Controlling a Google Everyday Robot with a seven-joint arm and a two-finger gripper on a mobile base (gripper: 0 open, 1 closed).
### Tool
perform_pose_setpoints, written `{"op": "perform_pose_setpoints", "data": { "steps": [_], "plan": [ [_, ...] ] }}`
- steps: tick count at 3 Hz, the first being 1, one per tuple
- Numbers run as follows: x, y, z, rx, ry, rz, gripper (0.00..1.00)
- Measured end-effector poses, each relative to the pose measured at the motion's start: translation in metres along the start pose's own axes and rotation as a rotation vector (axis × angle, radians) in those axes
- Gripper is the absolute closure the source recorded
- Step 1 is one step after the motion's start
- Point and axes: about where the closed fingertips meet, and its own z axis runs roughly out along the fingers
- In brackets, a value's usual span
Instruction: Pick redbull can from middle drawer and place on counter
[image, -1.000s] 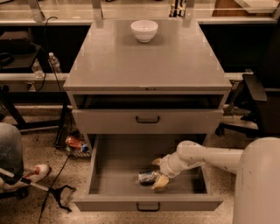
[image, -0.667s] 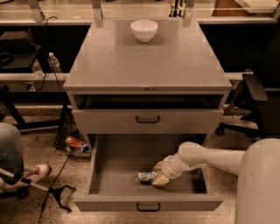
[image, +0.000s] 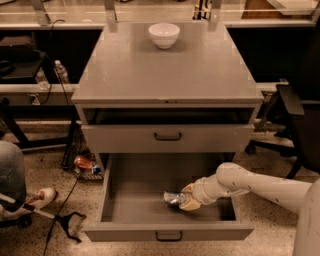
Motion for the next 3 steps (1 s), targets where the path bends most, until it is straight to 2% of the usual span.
{"op": "perform_pose_setpoints", "data": {
  "steps": [1,2,3],
  "plan": [
    [-0.006,0.002,-0.070,0.042,-0.091,0.009,1.00],
    [-0.007,0.006,-0.123,0.075,-0.118,0.009,1.00],
    [-0.007,0.006,-0.123,0.075,-0.118,0.009,1.00]
  ]
}}
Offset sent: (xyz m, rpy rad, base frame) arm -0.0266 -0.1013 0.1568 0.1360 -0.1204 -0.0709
